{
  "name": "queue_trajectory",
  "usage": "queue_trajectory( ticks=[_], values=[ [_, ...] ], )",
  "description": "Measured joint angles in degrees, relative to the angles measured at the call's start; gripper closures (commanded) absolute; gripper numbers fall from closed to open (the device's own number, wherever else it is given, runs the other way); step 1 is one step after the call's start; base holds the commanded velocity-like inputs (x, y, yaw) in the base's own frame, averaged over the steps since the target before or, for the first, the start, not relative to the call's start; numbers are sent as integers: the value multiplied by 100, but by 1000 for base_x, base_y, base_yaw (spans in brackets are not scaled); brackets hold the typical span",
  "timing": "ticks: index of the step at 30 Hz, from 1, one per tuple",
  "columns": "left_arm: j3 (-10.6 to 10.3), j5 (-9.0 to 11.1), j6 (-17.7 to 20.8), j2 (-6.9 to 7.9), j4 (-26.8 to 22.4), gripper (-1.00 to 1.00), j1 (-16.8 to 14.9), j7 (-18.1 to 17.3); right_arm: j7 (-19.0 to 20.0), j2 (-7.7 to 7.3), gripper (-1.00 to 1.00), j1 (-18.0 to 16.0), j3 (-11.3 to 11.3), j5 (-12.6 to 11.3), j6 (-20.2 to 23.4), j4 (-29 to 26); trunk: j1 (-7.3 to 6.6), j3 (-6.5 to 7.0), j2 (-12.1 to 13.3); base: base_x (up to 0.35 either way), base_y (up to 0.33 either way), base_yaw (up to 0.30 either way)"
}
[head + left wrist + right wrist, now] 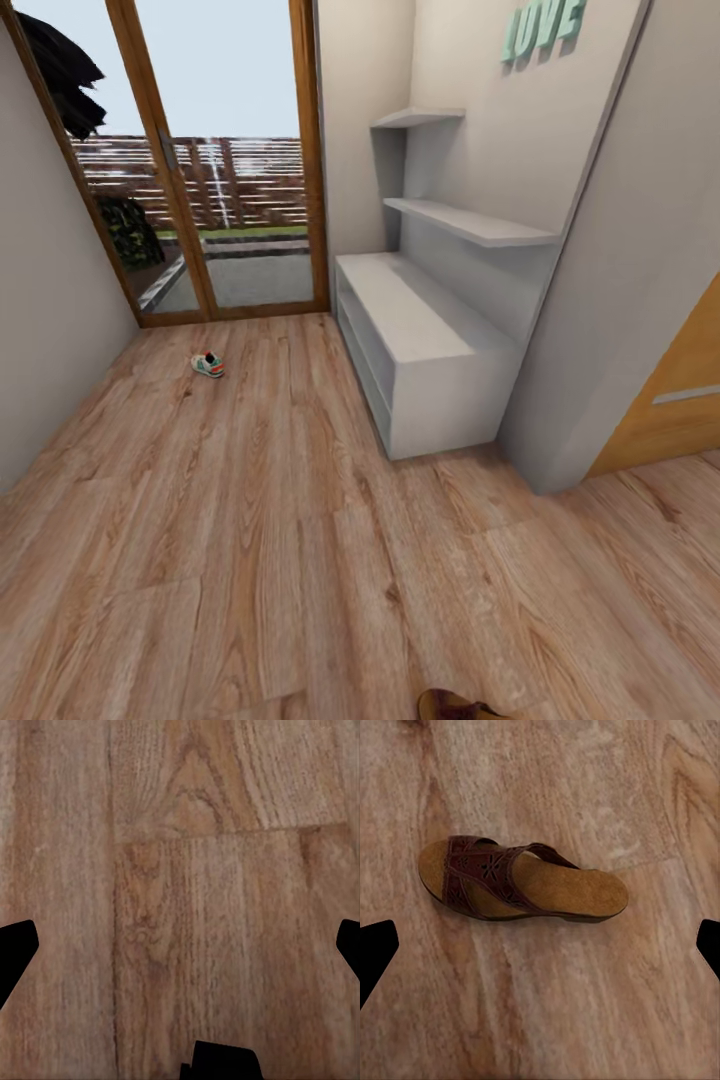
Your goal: Pick up the two gym shoes and the two sandals from the corridor floor and place them onto the hallstand (shoe rack) in the corridor, making sure they are on the rack and not on the floor. Arrange them so the two gym shoes are next to each other and the two sandals are next to each other.
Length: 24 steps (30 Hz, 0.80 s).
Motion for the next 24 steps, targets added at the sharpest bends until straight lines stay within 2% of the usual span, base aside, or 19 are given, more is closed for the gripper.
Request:
queue_trajectory(
  ticks=[17, 24],
  values=[
    [2, -2, 1, 4, -13, -100, 0, 0, 0, 0, -100, 1, -9, 0, 2, -1, 0, 0, 0, 0, -228, 0],
    [6, -5, 1, 7, -15, -100, 0, 0, 0, 0, -100, 0, -8, 0, 4, 0, 0, 0, 0, 0, -58, 0]
  ],
)
